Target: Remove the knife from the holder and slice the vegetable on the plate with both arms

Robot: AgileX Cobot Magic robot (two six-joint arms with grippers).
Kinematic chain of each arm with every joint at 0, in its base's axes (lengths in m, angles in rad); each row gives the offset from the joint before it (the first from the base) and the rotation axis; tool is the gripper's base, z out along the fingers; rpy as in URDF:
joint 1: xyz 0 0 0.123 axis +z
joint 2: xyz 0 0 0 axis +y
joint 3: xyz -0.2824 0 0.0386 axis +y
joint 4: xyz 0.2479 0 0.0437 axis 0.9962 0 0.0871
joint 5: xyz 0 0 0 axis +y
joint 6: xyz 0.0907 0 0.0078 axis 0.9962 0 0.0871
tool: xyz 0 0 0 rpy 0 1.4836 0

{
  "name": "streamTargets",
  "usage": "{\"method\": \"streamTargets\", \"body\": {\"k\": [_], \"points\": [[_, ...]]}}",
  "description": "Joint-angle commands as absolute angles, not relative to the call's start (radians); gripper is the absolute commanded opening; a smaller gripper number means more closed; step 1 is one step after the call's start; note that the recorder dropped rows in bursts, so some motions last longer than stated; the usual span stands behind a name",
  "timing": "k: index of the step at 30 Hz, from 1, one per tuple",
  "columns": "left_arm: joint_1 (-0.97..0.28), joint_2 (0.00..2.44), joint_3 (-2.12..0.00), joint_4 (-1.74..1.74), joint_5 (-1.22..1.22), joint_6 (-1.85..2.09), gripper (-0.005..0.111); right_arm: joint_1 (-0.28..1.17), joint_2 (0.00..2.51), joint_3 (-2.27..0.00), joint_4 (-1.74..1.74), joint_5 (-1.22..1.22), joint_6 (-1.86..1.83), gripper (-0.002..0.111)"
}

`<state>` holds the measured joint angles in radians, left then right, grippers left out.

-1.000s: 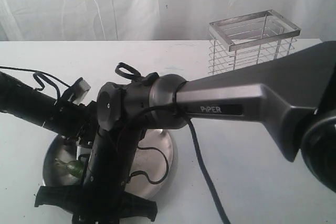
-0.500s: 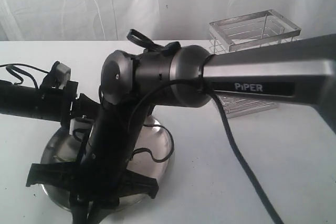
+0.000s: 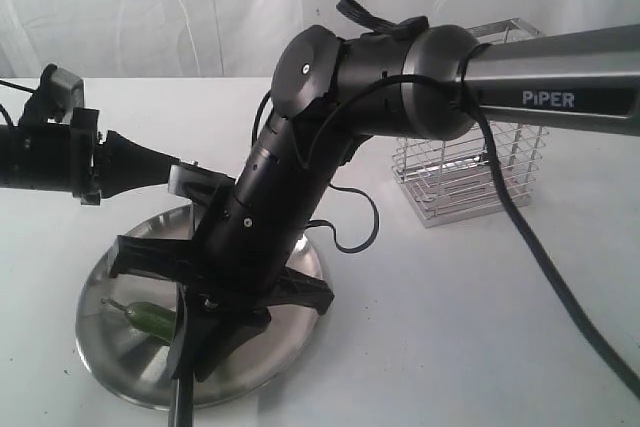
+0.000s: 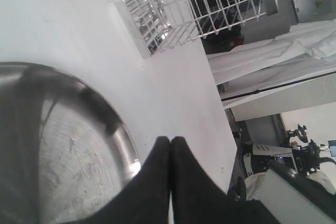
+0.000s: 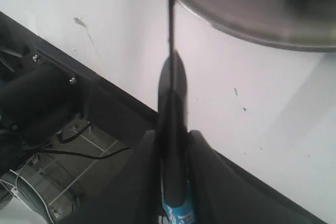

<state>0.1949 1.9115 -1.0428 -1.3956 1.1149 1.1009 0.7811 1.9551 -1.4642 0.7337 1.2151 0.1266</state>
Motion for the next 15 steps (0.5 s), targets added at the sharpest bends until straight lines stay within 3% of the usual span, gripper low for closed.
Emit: {"method": "streamTargets", "body": {"k": [1, 15], "points": [[0.175, 1.847, -0.970, -1.414, 1.141, 1.149, 0.000, 0.777, 1.946, -1.464, 0.695, 1.221, 0.105, 0.000], [0.115, 1.814, -0.896, -1.470, 1.134, 1.204, 0.000, 0.777, 1.946, -1.464, 0.678, 1.203, 0.107, 0.000]]}}
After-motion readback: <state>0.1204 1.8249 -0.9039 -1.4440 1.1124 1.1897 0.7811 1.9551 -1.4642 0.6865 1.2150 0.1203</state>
